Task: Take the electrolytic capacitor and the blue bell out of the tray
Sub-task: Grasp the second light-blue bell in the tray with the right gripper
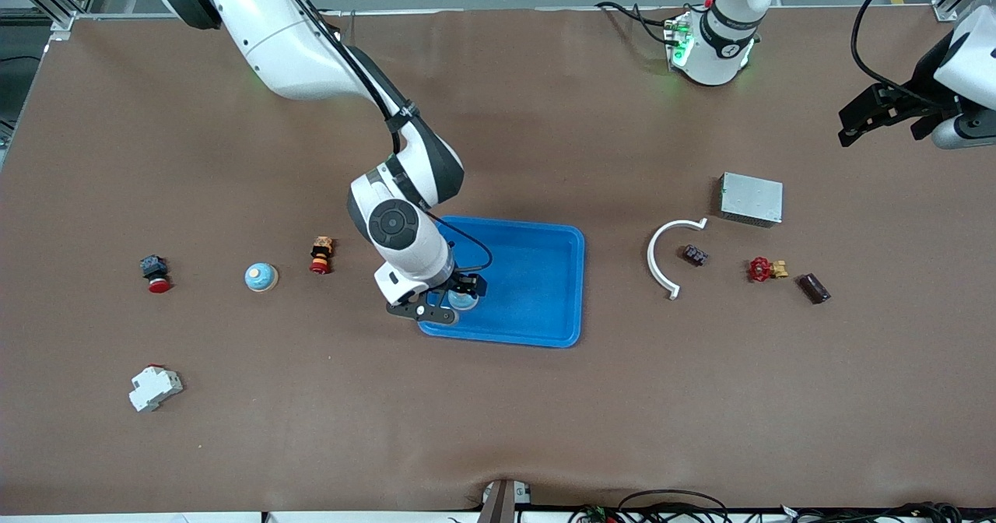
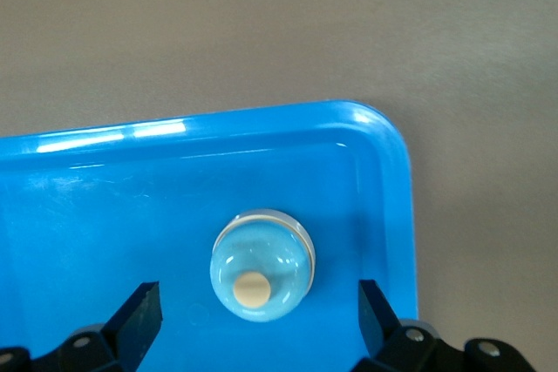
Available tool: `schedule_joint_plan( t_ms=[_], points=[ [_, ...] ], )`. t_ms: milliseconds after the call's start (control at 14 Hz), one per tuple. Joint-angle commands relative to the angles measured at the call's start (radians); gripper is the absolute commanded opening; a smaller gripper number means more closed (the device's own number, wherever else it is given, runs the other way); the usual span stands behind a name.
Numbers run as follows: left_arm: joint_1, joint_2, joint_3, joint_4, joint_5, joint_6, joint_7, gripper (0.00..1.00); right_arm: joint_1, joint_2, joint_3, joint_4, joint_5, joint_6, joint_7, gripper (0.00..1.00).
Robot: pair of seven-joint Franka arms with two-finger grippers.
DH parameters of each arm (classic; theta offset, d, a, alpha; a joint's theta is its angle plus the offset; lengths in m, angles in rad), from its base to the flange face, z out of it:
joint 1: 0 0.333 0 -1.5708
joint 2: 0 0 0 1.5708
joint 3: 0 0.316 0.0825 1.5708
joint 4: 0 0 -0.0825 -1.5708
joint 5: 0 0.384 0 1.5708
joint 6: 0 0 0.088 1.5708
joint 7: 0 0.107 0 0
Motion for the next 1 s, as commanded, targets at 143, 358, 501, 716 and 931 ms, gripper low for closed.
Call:
schedule_joint_plan(
  t_ms=[143,358,501,716,931],
  points=[
    [-0.004,-0.013,0.012,-0.016,-0.022,0.013,0.014,1.0,0.004,0.039,-0.001,0.04,-0.006,0.005,-0.047,1.0],
    [-0.007,-0.013,0.011,-0.021,-0.022,0.007,0.005,1.0,0.017,0.05,-0.002,0.039,-0.022,0.03,-0.078,1.0],
    [-0.004,-0.014,0.011,-0.019,-0.022,0.005,0.005,1.0,0.024,0.058,-0.002,0.039,-0.055,0.033,-0.076,1.0],
    [-0.002,-0.013,0.011,-0.019,-0.022,0.005,0.003,1.0,0.027,0.065,-0.002,0.039,-0.085,0.034,-0.078,1.0],
    [-0.001,-0.013,0.011,-0.021,-0.022,0.005,0.006,1.0,0.028,0.069,-0.002,0.039,-0.105,0.034,-0.078,1.0]
  ],
)
